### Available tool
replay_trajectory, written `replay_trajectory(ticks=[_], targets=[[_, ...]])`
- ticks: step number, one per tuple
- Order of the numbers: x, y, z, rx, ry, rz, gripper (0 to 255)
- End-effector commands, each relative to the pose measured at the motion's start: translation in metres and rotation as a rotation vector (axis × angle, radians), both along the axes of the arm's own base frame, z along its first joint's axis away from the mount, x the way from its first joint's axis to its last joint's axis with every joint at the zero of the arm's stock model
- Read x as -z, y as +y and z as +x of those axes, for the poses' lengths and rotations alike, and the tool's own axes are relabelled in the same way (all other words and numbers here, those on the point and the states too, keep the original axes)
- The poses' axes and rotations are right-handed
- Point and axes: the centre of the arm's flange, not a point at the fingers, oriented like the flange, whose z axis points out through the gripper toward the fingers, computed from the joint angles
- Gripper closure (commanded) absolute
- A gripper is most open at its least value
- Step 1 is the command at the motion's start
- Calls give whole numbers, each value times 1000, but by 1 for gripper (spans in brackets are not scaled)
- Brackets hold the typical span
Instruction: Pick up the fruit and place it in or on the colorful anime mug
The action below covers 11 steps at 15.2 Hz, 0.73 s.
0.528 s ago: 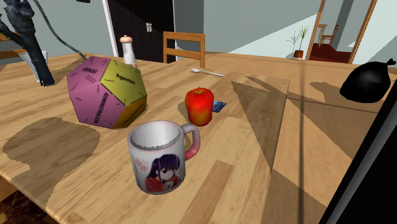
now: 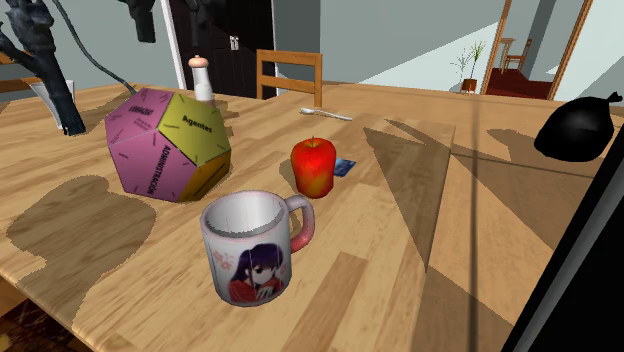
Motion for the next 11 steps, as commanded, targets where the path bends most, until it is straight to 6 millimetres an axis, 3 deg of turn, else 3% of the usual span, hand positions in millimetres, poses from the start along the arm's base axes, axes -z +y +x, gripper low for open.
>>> replay_trajectory(ticks=[1,11], targets=[[14,-12,17,7,6,-8,0],[92,-79,102,46,45,-46,0]])
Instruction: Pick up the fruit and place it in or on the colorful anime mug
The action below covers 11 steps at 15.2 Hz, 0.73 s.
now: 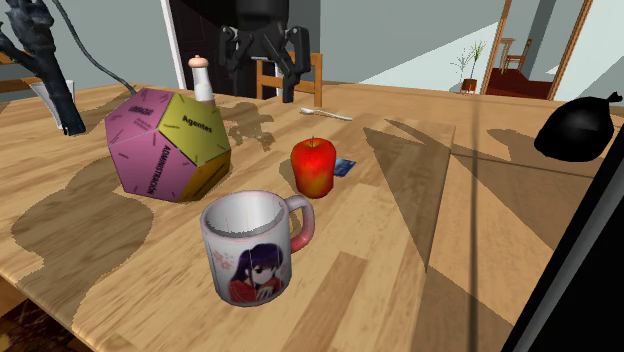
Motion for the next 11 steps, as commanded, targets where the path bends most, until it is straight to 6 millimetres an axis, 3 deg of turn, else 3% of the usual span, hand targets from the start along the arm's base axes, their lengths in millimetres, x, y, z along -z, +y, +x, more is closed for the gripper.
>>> replay_trajectory(ticks=[1,9,11], targets=[[16,-14,19,7,7,-8,0],[78,-72,82,38,38,-38,0],[89,-73,80,38,38,-38,0]])
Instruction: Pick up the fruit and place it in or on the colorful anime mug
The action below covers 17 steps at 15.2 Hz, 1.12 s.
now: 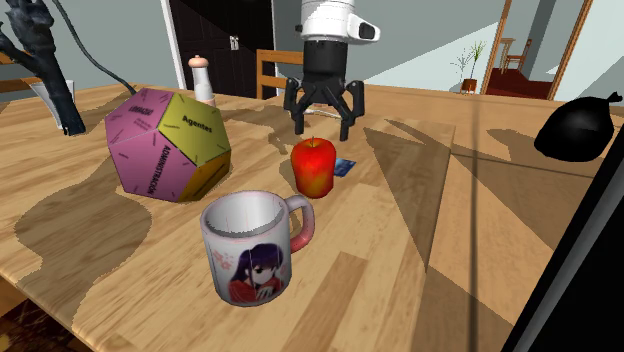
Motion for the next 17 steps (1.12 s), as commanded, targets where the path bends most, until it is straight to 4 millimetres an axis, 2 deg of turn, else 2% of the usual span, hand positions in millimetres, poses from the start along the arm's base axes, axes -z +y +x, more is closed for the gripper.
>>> replay_trajectory(ticks=[1,6,14,15,17], targets=[[12,-2,-1,1,0,-1,0],[35,-2,-5,1,0,-1,0],[35,-2,-5,1,0,-1,0],[35,-2,-5,1,0,-1,255],[35,-2,-5,1,0,-1,255]])
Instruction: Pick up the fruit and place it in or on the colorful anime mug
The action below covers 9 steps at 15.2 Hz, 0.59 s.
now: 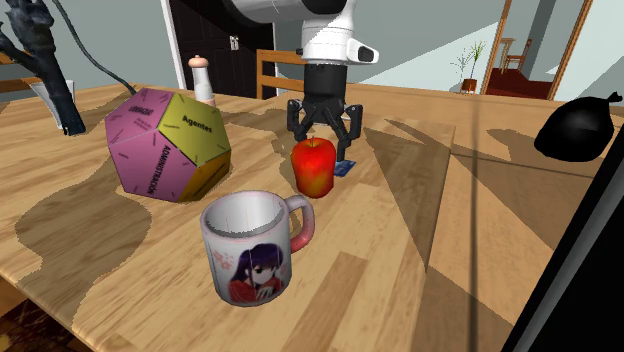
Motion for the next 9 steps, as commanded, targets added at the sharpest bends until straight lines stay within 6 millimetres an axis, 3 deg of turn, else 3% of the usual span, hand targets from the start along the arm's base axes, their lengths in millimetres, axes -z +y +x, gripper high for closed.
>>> replay_trajectory(ticks=[1,7,9], targets=[[1,0,0,0,2,0,255],[1,0,0,0,2,0,255],[-10,0,0,0,2,0,255]])
